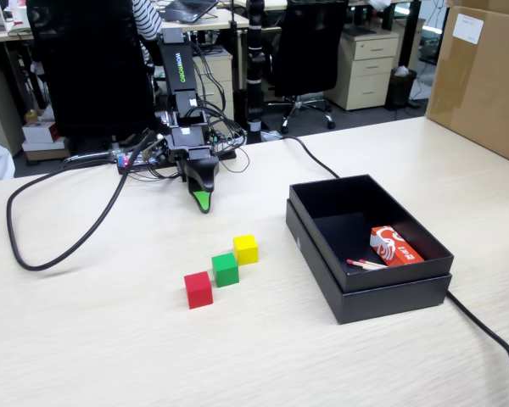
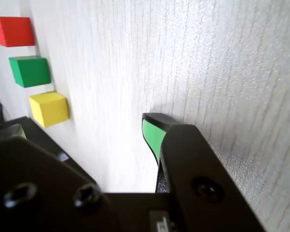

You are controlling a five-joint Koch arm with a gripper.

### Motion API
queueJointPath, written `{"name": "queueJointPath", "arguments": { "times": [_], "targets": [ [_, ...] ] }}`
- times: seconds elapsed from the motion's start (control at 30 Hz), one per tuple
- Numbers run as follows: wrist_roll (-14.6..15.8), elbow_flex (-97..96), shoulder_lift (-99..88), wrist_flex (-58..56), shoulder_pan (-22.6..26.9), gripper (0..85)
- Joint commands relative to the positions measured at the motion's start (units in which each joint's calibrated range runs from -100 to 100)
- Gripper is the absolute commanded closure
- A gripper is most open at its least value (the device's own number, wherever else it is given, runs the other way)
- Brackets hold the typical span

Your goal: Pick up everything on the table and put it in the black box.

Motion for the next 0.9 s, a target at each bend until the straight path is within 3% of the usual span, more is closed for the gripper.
{"name": "queueJointPath", "arguments": {
  "times": [0.0,0.27,0.87],
  "targets": [
    [0.0,3.11,0.1,-8.57,-0.05,37.8],
    [0.63,22.42,4.46,-24.81,0.39,37.8],
    [3.08,62.41,39.46,-39.58,3.81,38.0]
  ]
}}
